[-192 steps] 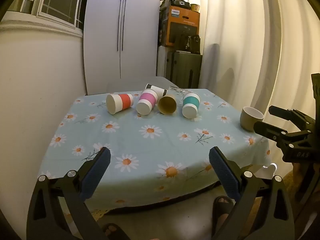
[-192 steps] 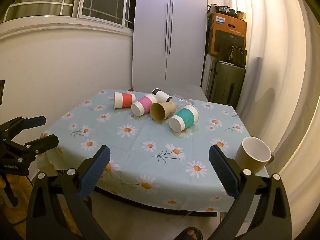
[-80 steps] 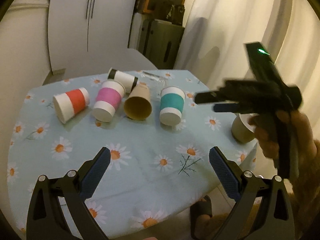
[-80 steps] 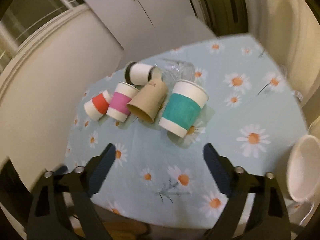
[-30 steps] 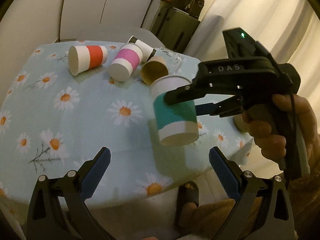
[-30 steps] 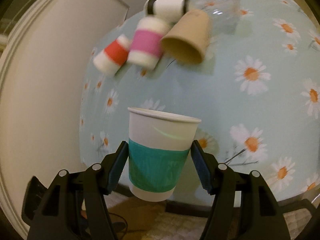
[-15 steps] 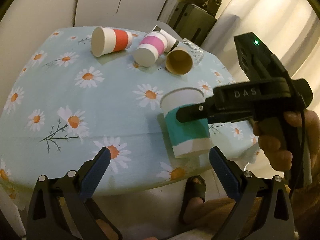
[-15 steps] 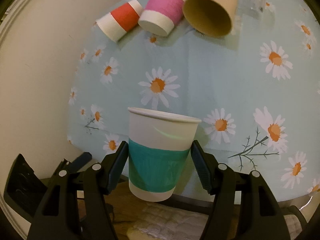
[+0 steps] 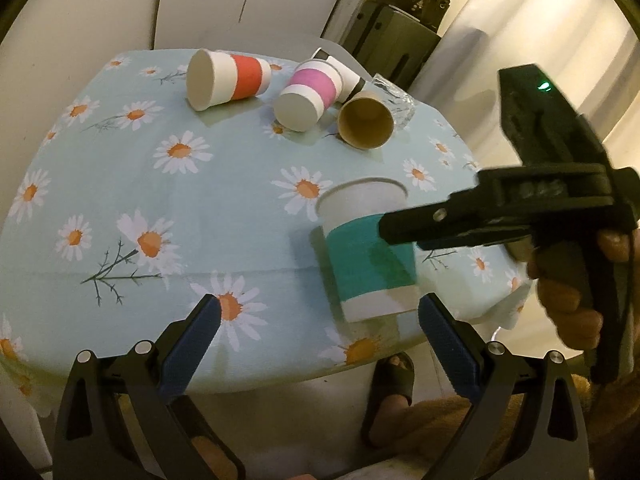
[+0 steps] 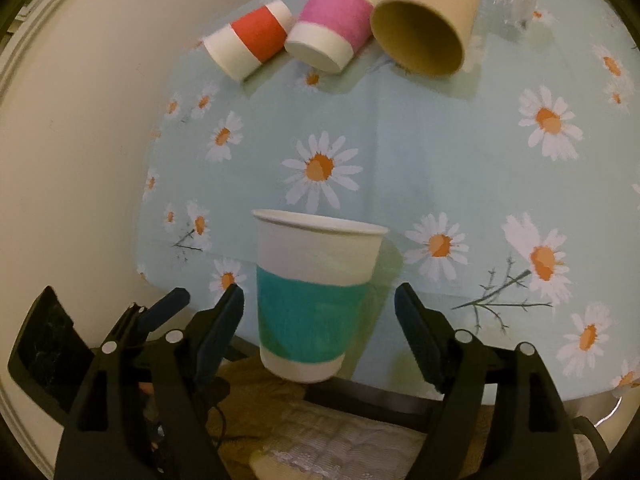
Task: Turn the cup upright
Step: 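Close the right gripper on the teal-band cup and lift it upright, then set the upright teal-band cup on the tablecloth and open the right gripper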
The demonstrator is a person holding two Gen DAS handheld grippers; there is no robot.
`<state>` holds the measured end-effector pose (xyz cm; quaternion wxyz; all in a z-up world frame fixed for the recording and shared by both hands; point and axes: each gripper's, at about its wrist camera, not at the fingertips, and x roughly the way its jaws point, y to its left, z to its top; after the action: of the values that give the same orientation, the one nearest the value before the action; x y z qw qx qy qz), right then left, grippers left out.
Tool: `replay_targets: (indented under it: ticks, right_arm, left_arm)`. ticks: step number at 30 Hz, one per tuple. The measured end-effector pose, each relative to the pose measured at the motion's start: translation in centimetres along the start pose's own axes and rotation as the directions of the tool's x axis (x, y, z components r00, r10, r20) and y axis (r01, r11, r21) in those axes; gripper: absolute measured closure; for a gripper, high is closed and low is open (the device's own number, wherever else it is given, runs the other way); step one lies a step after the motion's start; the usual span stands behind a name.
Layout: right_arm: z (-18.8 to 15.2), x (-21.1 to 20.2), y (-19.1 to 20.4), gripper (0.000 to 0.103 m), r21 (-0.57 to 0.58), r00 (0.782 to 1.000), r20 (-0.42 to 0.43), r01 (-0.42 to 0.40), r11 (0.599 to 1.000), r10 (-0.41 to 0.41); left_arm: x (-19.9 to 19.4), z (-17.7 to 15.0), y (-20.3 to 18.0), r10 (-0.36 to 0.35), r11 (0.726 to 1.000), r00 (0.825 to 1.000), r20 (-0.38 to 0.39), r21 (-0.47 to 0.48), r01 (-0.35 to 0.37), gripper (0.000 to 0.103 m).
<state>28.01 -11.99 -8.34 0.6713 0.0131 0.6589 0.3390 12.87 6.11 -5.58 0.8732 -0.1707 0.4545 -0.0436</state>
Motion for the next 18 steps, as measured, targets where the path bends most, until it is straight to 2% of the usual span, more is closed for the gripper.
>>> replay_targets:
  ticks: [5,11,18]
  right_arm:
    - [-0.7,-4.2,-0.7,0.025,0.007,0.997,0.071,-0.033,0.999,0.032]
    - [-2.9,-9.0,-3.1,0.026,0.027,0.983,0.166,-0.086,0.996,0.08]
    - [-6.2,-10.8,-6.9,0.026,0.073,0.972,0.205,-0.132,0.989,0.115]
  left_arm:
    - [-0.1,0.9,-1.0,0.009,1.0,1.0,-0.001,0.013,-0.009,0.007]
    - [0.9,2.3,-1.9,0.048,0.999,0.998,-0.052,0.025,-0.047,0.007]
    - [3.0,4.5,-2.9,0.078,0.997,0.988,-0.131,0.023,-0.075,0.007]
